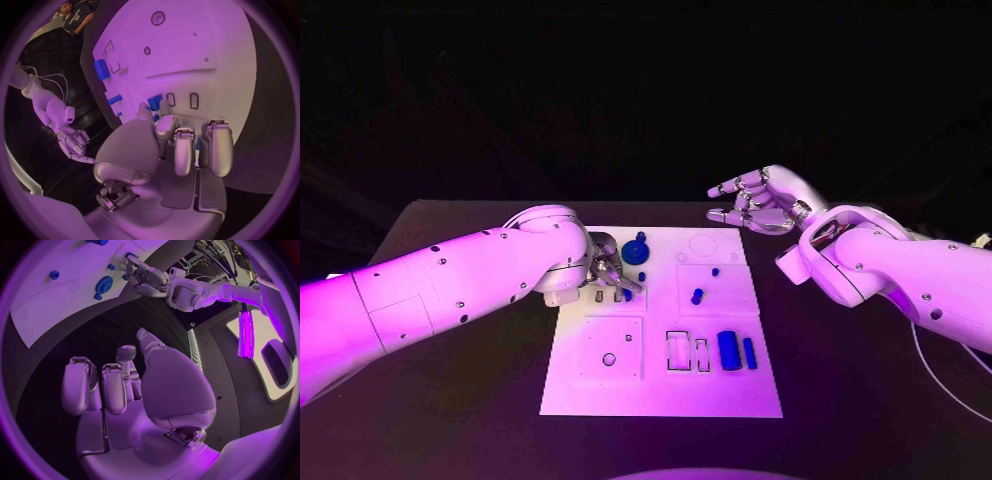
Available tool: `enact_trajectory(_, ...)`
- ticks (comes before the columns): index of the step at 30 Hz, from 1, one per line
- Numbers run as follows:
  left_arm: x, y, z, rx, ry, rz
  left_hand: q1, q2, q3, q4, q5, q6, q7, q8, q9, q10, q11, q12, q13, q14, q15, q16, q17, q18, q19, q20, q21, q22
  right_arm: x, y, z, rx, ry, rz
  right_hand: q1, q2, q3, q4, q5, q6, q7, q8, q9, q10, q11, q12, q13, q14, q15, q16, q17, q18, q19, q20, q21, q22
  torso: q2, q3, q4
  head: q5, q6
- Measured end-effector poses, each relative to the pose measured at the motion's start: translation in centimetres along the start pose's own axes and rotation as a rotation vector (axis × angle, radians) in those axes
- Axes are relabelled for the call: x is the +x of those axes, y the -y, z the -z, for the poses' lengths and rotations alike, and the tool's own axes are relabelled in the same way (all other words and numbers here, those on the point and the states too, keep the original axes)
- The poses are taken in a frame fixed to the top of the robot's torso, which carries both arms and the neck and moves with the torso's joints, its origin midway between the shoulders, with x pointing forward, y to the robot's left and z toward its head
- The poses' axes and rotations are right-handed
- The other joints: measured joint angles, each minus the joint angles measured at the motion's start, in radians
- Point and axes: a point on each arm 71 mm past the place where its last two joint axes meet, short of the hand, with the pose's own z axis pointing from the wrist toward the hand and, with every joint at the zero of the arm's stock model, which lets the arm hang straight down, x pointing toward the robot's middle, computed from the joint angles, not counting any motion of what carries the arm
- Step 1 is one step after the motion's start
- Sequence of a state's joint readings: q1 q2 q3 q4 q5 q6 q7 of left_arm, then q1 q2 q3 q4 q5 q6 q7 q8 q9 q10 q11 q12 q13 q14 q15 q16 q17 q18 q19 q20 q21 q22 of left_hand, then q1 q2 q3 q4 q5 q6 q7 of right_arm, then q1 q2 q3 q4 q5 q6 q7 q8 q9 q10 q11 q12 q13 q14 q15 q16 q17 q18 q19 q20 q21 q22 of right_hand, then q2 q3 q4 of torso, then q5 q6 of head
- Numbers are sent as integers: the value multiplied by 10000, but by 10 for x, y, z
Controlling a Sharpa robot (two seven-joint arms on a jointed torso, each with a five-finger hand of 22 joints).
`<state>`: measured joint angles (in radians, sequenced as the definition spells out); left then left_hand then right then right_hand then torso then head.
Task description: Assemble the parts on the task board
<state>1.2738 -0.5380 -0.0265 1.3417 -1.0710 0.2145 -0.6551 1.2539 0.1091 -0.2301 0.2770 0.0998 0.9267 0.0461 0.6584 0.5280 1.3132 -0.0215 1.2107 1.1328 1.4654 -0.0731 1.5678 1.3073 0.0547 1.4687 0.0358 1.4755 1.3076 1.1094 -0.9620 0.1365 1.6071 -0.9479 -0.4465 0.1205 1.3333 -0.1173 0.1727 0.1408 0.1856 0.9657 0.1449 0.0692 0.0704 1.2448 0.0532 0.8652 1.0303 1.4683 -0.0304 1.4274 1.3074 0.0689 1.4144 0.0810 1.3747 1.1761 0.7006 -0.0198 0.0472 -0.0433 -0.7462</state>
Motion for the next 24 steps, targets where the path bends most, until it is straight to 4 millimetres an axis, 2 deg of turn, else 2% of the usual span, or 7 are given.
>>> enact_trajectory(8, 0, 1, -1, -23, -31, -26, 200, 36, 142, -84, 38, -7, -7, 56, 113, 36, -36, 33, 39, 0, 0, 0, -1, 0, 0, 0, 38, 0, 1, 0, 0, -3, -49, -11, 0, 0, 0, 0, 0, 1, 0, 0, -1, 0, 0, 0, 0, 0, 0, 0, 0, 1, 0, 0, 0, 0, 0, 1, 4, -7, -18)
enact_trajectory(16, 0, 2, -2, -18, -42, -42, 1063, 155, 850, -421, 146, -169, -126, 56, 245, 76, -77, 33, 92, 25, -97, 0, 8, 0, -17, -58, 38, 0, 2, 0, -1, -5, -99, -22, 0, 0, 0, 0, 0, 1, 0, 0, -2, 0, 0, 0, 1, 0, 0, 0, 5, 1, 0, 0, 0, 0, 0, 4, 0, -12, -48)
enact_trajectory(18, -2, 3, -1, 9, -17, -32, 1398, 181, 1229, -634, 369, -264, -138, 25, 244, 61, -107, 34, 94, -13, -162, 0, 8, 0, -26, -134, 38, -1, 2, 0, -1, -3, -108, -22, 0, 0, 0, 0, 1, 1, 0, 0, -2, 0, 0, 0, 1, 0, 0, 0, 7, 1, 0, 0, -18, 0, 0, 5, 0, -17, -54)
enact_trajectory(19, -3, 3, 0, 25, 1, -28, 1610, 130, 1582, -803, 776, -384, -128, -64, 206, 27, -142, 7, 67, -14, -163, 0, 7, 0, -37, -145, 38, -1, 2, 0, -1, -2, -113, -22, 0, 0, 0, 0, 39, 1, -1, 0, -2, 0, 0, 0, 1, 0, 0, 0, 8, 1, 0, 0, -40, -14, 1, 5, 0, -21, -56)
enact_trajectory(20, -3, 3, 0, 30, 11, -22, 1700, 40, 1716, -763, 1089, -420, -127, -93, 201, 10, -159, -54, 3, -14, -163, 0, 8, 1, -37, -145, 38, -1, 2, 0, -1, 0, -120, -23, 0, 0, 0, 0, 40, 1, -1, 0, -2, 0, 0, 0, 1, 0, 0, 0, 8, 1, 0, 0, -40, -13, 1, 5, 0, -26, -57)
enact_trajectory(23, -3, 2, 0, 33, 9, 6, 2039, -299, 2283, -198, 1714, -521, -90, -133, 222, -53, -126, -181, -89, -15, -161, 0, 7, 1, -37, -145, 38, -1, 2, 0, -1, 8, -136, -23, 0, 0, 0, 0, 40, 1, -1, 0, -3, 0, 0, 0, 1, 0, 0, 0, 7, 1, 0, 0, -40, -13, 2, 5, 2, -33, -64)
enact_trajectory(24, -3, 2, 0, 34, 5, 18, 2156, -426, 2728, 247, 1749, -543, -74, -168, 296, -28, -100, -186, -110, -15, -160, 0, 7, 2, -37, -144, 38, -1, 2, 0, -1, 11, -142, -23, 0, 0, 0, 0, 40, 1, -1, 0, -3, 0, 0, 0, 1, 0, 0, 0, 7, 1, 0, 0, -40, -14, 2, 5, 2, -34, -68)
